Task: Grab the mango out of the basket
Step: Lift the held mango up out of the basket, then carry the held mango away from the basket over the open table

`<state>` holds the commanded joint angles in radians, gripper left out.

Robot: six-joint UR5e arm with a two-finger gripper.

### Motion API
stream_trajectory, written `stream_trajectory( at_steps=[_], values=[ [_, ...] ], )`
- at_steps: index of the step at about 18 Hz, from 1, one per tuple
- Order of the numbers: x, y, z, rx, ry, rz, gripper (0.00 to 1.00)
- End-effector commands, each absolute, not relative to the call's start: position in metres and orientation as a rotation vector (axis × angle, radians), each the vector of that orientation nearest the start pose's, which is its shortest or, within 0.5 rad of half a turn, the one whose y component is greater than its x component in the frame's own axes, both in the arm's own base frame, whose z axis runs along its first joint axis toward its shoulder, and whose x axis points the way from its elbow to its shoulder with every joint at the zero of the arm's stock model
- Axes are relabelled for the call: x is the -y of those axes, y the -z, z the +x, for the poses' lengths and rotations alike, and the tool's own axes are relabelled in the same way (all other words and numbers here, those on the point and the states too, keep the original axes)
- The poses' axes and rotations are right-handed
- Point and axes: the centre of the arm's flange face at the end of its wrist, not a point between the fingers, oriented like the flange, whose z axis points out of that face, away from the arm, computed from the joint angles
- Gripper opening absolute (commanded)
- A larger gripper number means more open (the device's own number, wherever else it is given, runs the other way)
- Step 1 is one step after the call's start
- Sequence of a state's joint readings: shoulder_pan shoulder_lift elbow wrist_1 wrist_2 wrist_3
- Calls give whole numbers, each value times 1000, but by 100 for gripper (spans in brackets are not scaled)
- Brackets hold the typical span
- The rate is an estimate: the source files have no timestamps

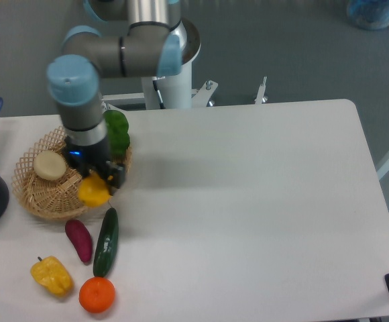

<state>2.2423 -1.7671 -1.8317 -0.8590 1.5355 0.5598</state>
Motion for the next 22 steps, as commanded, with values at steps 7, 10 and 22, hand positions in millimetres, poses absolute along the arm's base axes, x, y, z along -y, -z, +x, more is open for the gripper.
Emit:
stream_trajectory(
  at_steps=[7, 10, 22],
  values=[
    [-475, -325, -388, 256, -272, -2935, 26],
    [-473, -315, -424, 311, -278, -2938, 27],
    [-444, -310, -470, 229, -338, -2992, 26]
  ],
)
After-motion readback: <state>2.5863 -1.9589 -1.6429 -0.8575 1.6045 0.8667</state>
